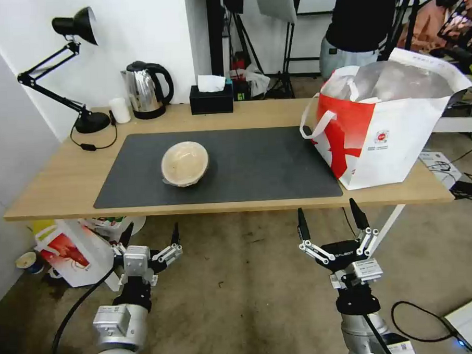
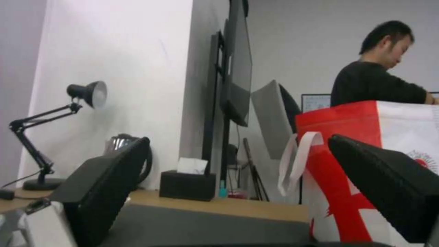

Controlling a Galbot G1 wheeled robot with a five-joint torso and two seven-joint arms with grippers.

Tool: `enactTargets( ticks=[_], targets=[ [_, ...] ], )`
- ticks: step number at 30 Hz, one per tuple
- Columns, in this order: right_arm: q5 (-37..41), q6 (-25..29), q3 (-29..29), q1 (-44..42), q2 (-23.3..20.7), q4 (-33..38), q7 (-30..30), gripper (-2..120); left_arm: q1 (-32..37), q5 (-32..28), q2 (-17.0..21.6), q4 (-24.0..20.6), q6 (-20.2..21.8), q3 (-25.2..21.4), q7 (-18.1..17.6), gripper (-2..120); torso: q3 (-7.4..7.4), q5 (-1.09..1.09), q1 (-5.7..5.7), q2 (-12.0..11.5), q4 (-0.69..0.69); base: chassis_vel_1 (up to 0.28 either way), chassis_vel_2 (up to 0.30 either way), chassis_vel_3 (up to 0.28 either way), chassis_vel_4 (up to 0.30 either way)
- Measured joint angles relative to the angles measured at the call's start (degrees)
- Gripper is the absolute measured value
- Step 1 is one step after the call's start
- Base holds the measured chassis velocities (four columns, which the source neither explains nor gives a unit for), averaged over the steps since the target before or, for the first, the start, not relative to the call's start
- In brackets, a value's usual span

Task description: Pick up the trash from the table and place it into the takeout bag.

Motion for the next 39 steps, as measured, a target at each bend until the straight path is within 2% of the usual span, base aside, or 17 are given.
enactTargets(
  ticks=[6,24,39],
  targets=[
    [0.03,0.53,-0.25,0.76,-2.13,-1.97,-0.47,100,0.00,0.00,0.00,0.00,0.00,0.00,0.00,100,0.00,-0.01,0.00,0.00,0.00,0.000,0.000,0.000,0.000],
    [-1.47,0.51,-2.39,-0.74,-3.66,-2.80,0.68,100,0.00,0.00,0.00,0.00,0.00,0.00,0.00,100,0.00,-0.01,0.00,0.00,0.00,0.000,0.000,0.000,0.000],
    [-2.02,-2.54,-4.61,-1.99,-2.08,-1.63,7.14,100,0.00,0.00,0.00,0.00,0.00,0.00,0.00,100,0.00,0.00,0.00,0.00,0.00,0.000,0.000,0.000,0.000]
  ],
)
